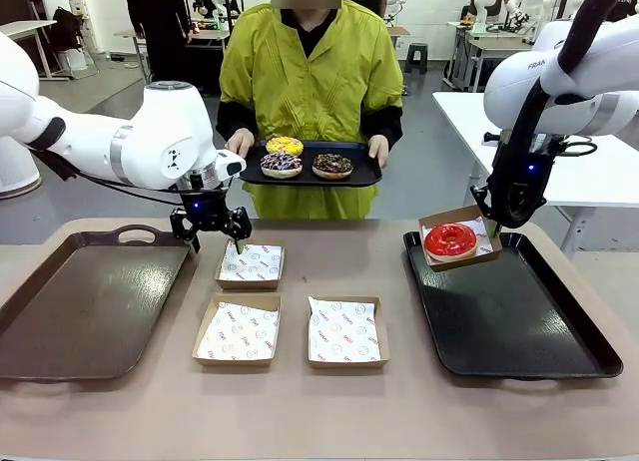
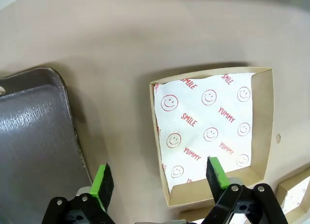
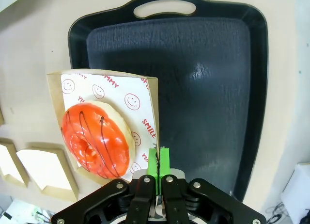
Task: Individually package the donuts and arrange them on the tray.
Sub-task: Place the picked Paper togo box on the Handle tray while simultaneously picking up another Paper togo box from the table with the other hand.
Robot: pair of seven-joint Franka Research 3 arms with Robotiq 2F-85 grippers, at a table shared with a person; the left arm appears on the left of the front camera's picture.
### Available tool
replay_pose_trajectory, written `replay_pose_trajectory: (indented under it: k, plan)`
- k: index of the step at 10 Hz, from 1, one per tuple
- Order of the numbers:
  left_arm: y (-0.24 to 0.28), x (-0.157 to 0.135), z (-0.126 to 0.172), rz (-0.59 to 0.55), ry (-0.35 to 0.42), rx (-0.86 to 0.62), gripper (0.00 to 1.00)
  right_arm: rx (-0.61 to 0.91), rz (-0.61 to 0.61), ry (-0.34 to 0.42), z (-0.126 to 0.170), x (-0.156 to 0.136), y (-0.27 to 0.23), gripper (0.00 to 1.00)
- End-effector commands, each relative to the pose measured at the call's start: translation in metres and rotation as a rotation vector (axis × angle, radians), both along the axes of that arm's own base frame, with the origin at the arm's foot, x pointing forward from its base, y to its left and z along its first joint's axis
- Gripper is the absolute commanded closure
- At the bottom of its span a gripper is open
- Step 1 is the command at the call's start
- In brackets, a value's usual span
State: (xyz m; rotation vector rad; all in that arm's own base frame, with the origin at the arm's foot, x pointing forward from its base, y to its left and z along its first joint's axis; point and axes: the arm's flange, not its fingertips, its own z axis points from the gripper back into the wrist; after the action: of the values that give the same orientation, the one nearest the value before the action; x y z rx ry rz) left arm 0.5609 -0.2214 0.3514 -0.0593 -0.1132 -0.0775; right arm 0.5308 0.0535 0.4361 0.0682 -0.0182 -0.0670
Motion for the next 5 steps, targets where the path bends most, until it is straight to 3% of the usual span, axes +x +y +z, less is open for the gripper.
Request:
replay_pose_trajectory:
  k: [1,5]
  plan:
    - [-0.0020,-0.0020,0.0046,0.019,0.001,-0.003,0.00,-0.001,0.001,0.002,0.0012,-0.0006,0.0001,0.99]
    - [-0.0020,-0.0020,0.0046,0.019,0.001,-0.003,0.00,-0.001,0.001,0.002,0.0012,-0.0006,0.0001,0.99]
